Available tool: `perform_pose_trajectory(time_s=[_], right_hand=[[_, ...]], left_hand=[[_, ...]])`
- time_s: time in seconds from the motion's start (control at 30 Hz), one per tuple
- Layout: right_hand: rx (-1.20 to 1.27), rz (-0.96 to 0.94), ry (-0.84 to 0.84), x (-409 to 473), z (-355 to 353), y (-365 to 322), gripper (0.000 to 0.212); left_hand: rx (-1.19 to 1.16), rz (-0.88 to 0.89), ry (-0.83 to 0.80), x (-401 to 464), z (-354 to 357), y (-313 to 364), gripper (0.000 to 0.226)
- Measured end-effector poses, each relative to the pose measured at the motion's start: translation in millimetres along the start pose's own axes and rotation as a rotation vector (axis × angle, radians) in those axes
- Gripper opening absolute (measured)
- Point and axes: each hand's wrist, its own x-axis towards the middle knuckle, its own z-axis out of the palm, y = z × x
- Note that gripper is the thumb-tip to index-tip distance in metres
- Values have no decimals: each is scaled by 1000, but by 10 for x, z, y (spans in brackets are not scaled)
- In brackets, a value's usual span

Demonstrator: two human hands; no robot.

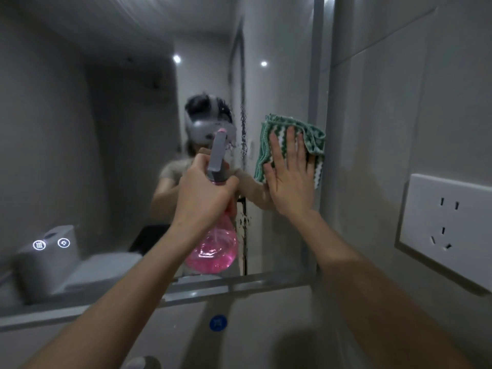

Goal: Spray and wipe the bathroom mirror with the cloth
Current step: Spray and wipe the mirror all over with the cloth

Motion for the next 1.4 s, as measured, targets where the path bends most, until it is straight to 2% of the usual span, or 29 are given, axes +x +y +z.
perform_pose_trajectory(time_s=[0.2,0.37,0.6,0.83,0.97,1.1,1.4], right_hand=[[-10,-23,-5,-12,17,24,58],[-20,-33,-4,-7,7,32,58],[59,3,-16,204,-50,40,57],[48,8,44,691,-140,45,56],[42,6,94,691,-115,43,57],[49,0,110,680,-113,43,56],[-2,1,133,676,-94,58,57]], left_hand=[[-35,23,40,124,-58,46,18],[-58,46,56,352,-120,241,8],[-254,-69,-64,871,-190,609,16],[-136,47,8,1322,-173,908,23],[-167,70,7,1502,-137,909,24],[-128,114,45,1562,-107,933,9],[-124,182,52,1811,-52,1224,5]])
